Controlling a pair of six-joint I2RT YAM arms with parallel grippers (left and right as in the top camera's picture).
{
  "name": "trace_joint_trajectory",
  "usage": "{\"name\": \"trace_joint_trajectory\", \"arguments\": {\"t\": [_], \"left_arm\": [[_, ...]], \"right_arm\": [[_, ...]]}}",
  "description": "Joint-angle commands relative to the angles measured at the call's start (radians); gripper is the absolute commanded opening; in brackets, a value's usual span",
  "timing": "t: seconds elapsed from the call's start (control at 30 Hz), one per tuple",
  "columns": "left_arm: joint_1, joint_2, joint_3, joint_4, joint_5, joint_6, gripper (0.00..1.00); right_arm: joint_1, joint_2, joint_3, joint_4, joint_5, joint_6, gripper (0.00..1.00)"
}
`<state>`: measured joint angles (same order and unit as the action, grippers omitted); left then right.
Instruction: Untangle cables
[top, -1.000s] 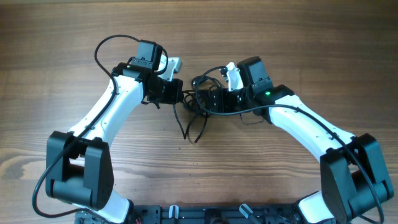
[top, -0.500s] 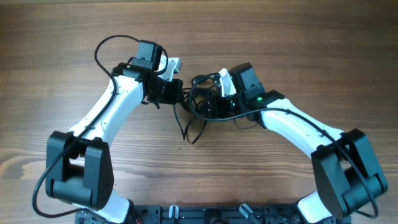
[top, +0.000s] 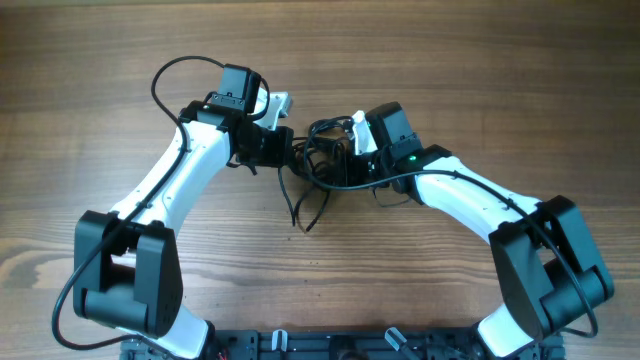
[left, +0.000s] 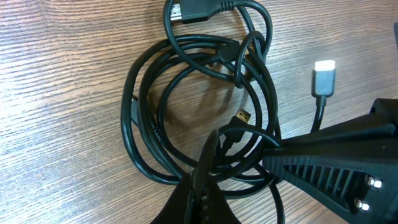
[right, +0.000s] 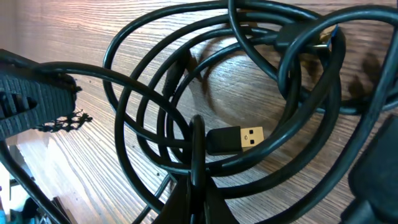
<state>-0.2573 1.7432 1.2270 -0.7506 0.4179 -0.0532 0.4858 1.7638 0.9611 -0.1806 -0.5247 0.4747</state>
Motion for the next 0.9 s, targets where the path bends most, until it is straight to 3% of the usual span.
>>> {"name": "trace_joint_trajectory", "arguments": {"t": [0.0,0.17,0.4,0.6,0.77,0.87], "left_arm": [[-0.003,0.010,-0.011,0.003,0.019,0.015,0.04],[-0.003,0.010,-0.011,0.003,0.019,0.015,0.04],[-0.003,0.010,-0.011,0.003,-0.021,0.005,0.04],[-0.003,0.010,-0.012,-0.018,-0.440,-0.320,0.04],[0.002,0.010,-0.012,-0.036,-0.515,-0.388,0.04],[0.021,0.010,-0.012,-0.054,-0.550,-0.428,0.04]], "right_arm": [[-0.022,0.017,-0.006,0.055,-0.134,-0.001,0.04],[-0.123,0.017,-0.006,0.228,-0.523,0.020,0.04],[-0.195,0.017,-0.006,0.263,-0.547,0.092,0.04],[-0.283,0.017,-0.006,0.404,-0.680,0.198,0.04],[-0.334,0.017,-0.006,0.590,-0.835,0.280,0.04],[-0.353,0.017,-0.006,0.819,-0.892,0.450,0.04]]}}
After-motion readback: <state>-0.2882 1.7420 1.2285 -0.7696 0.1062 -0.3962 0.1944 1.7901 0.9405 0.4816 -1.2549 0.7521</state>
